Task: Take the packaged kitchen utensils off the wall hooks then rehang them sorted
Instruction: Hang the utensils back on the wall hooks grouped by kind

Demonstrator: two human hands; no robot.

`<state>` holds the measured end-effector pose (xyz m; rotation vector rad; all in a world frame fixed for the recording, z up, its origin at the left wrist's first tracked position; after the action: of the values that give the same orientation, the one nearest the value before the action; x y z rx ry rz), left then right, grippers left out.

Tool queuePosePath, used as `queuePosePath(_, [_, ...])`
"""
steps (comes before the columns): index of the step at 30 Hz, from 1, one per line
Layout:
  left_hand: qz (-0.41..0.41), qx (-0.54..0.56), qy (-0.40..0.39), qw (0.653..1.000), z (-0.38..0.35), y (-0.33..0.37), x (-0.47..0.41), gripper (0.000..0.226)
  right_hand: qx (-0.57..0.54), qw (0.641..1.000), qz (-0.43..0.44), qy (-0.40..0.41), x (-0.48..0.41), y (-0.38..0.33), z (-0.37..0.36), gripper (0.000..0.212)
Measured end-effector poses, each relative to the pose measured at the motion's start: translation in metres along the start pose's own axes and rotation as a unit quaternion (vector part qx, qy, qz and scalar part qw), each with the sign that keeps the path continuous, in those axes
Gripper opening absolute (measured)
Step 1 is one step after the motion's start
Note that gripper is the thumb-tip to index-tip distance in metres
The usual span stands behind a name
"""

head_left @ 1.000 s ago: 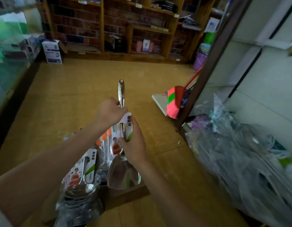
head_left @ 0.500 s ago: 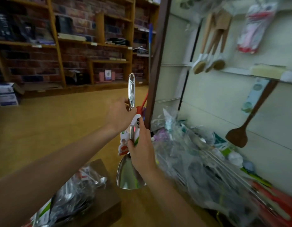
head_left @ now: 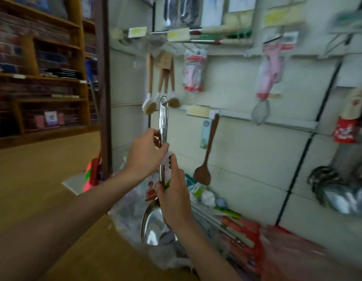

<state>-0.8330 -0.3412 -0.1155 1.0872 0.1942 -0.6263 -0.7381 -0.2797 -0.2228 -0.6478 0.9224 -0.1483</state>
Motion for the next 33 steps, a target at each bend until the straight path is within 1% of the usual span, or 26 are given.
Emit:
queuePosePath(4, [-0.033, 0.019, -0.024, 0.999, -0.047, 0.058, 0.014, 0.03, 0.036, 0.999, -0.002, 0.035, 0.004, 0.023, 0.071, 0.084])
queuePosePath(7, [-0.053, 0.033, -0.038, 0.997, -0.077, 0.098, 0.029, 0.032, 0.06, 0.996, -0.004, 0.06, 0.012, 0.035, 0.122, 0.085])
queuePosePath(11, [-0.074, 0.045, -0.063, 0.994, -0.115, 0.147, 0.053, 0.031, 0.075, 0.994, -0.022, 0.074, 0.026, 0.055, 0.18, 0.083])
queuePosePath(19, [-0.102, 0.081, -0.097, 0.987, -0.175, 0.236, 0.096, 0.03, 0.143, 0.984, -0.013, 0.109, 0.051, 0.068, 0.294, 0.087])
queuePosePath(24, [-0.106, 0.102, -0.119, 0.982, -0.204, 0.28, 0.12, 0.031, 0.163, 0.979, -0.016, 0.123, 0.065, 0.077, 0.351, 0.082])
queuePosePath(28, [-0.115, 0.108, -0.134, 0.978, -0.226, 0.311, 0.139, 0.028, 0.169, 0.975, -0.023, 0.144, 0.076, 0.085, 0.39, 0.086])
queuePosePath(33, [-0.135, 0.13, -0.16, 0.969, -0.25, 0.345, 0.166, 0.029, 0.173, 0.969, -0.028, 0.175, 0.094, 0.09, 0.433, 0.083])
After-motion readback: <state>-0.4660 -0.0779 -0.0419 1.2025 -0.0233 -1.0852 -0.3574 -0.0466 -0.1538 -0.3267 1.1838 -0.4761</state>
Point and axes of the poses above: each hand's wrist, its own x-axis away from the middle knuckle, its own z-axis out of the back of the hand, y = z × x, the point moved 10 cm from there along -x, towards the middle knuckle, and after that the axes turned 15 degrees about z, right-handed, at the moved point
